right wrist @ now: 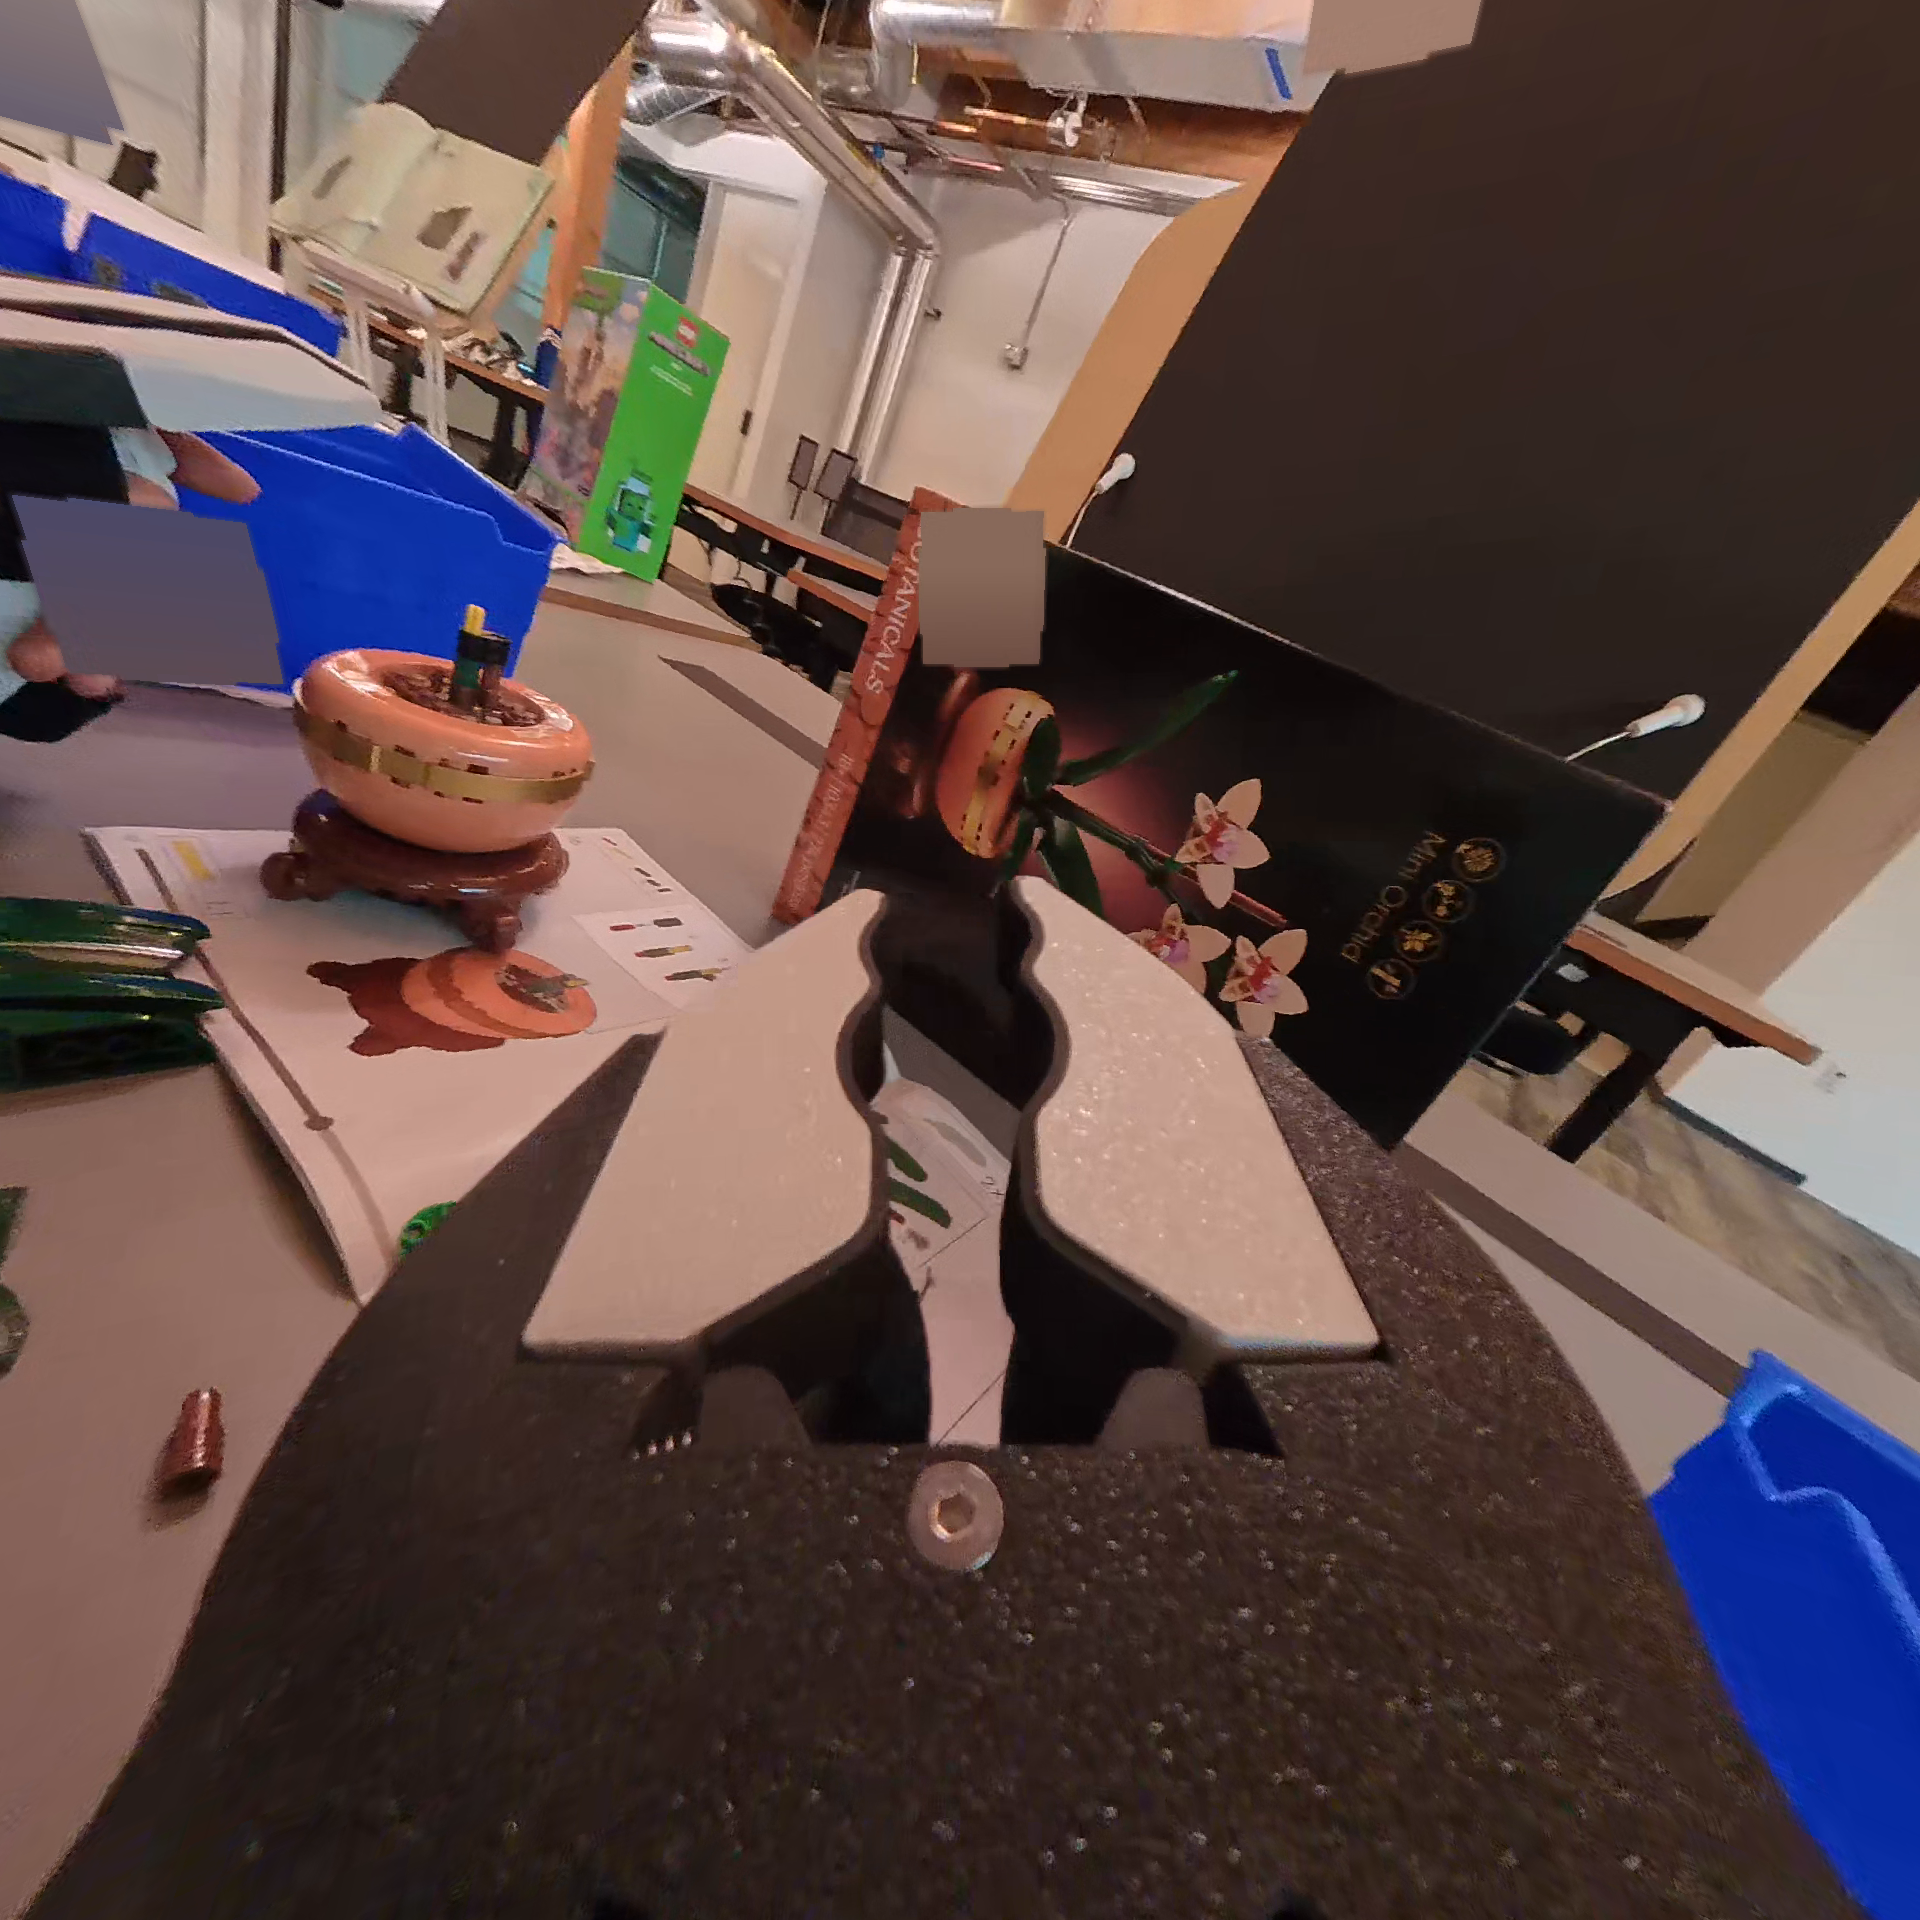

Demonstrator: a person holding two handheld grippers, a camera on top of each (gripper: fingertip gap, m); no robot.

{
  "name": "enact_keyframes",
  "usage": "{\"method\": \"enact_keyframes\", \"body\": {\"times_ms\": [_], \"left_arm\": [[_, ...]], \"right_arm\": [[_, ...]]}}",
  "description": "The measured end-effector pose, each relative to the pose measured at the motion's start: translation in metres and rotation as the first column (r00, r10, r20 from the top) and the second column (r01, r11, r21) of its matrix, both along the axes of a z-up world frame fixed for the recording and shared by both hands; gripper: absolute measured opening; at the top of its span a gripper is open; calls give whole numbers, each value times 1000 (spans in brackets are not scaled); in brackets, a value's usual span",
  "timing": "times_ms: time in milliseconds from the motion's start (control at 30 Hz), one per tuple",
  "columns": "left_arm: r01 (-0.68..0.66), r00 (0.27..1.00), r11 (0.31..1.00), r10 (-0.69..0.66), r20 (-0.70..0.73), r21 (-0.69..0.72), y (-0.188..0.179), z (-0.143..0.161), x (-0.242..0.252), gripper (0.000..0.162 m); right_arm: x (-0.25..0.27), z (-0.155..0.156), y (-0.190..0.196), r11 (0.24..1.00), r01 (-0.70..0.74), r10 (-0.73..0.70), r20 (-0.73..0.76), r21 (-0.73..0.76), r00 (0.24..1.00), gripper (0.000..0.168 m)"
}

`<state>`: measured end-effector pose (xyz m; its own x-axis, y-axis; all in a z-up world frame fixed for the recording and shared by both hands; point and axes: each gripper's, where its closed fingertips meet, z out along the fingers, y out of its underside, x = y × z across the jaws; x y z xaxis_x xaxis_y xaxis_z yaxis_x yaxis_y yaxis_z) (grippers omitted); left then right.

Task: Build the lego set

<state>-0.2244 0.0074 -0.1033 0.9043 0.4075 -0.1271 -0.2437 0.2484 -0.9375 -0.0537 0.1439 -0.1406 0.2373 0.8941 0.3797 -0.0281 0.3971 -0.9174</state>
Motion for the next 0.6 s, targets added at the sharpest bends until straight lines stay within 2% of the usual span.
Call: {"method": "enact_keyframes", "body": {"times_ms": [67,100,133,233,367,500,600], "left_arm": [[-1,1000,1000,1,-8,-8,1,-1,0,14],[1,1000,1000,-1,-9,-11,1,-1,1,16],[2,1000,1000,-2,-7,-15,3,-2,1,17],[41,999,998,-40,14,-40,5,-4,6,1],[47,999,998,-46,21,-43,5,-4,7,0],[13,1000,999,-12,27,-47,4,-6,2,5],[-5,1000,999,5,6,-37,3,-4,2,9]], "right_arm": [[-1,-3,3,1000,14,-13,20,-10,1000,19],[0,-4,4,1000,29,-29,38,-3,999,3],[1,-4,3,1000,31,-31,50,3,998,0],[0,-4,5,999,43,-42,54,-4,998,0],[2,0,7,999,39,-39,15,-18,999,2],[18,29,-5,997,20,-8,-172,71,985,9],[41,60,-17,980,86,-11,-386,178,922,19]]}}
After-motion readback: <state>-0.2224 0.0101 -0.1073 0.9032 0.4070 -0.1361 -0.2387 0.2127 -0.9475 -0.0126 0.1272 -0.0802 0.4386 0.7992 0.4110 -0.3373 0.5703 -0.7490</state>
